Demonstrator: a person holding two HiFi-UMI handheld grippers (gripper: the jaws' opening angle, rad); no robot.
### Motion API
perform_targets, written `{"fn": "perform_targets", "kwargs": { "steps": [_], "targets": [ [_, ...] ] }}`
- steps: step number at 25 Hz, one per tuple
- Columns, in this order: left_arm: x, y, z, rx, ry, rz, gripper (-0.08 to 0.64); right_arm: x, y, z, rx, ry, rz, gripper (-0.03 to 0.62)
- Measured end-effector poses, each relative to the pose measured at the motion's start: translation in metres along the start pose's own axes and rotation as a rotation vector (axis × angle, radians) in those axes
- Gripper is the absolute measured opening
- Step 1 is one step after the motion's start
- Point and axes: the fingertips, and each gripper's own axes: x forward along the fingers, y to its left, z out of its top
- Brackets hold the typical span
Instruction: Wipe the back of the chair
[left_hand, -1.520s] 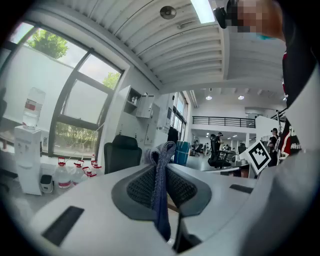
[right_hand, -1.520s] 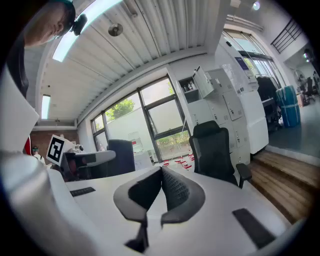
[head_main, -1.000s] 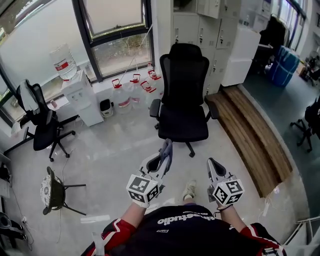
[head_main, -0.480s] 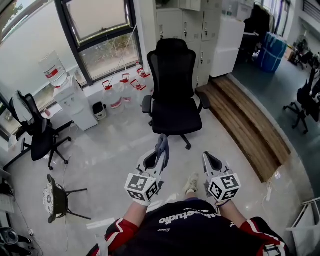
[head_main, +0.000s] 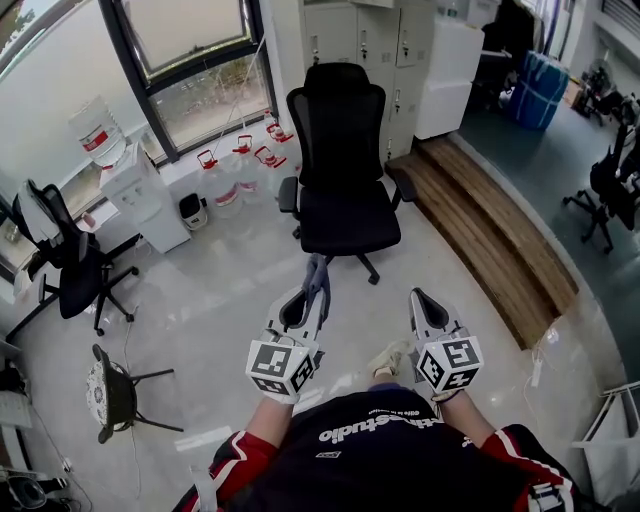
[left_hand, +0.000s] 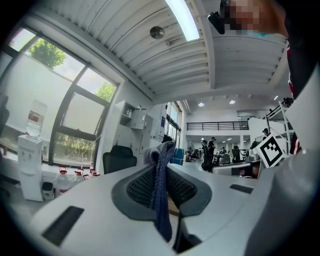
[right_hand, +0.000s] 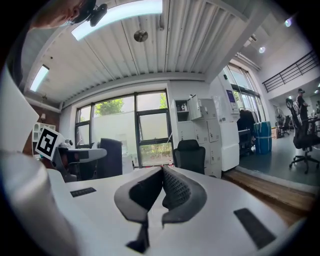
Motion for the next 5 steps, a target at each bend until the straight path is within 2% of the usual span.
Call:
{"fn": "perform_targets", "kwargs": {
  "steps": [5],
  "targets": [
    [-0.0036,0.0115,0.0032,0.019,0.005,0.017,0.060,0.0065,0.0045,0.0000,0.002,0.007,-0.028,0.002]
  ]
}}
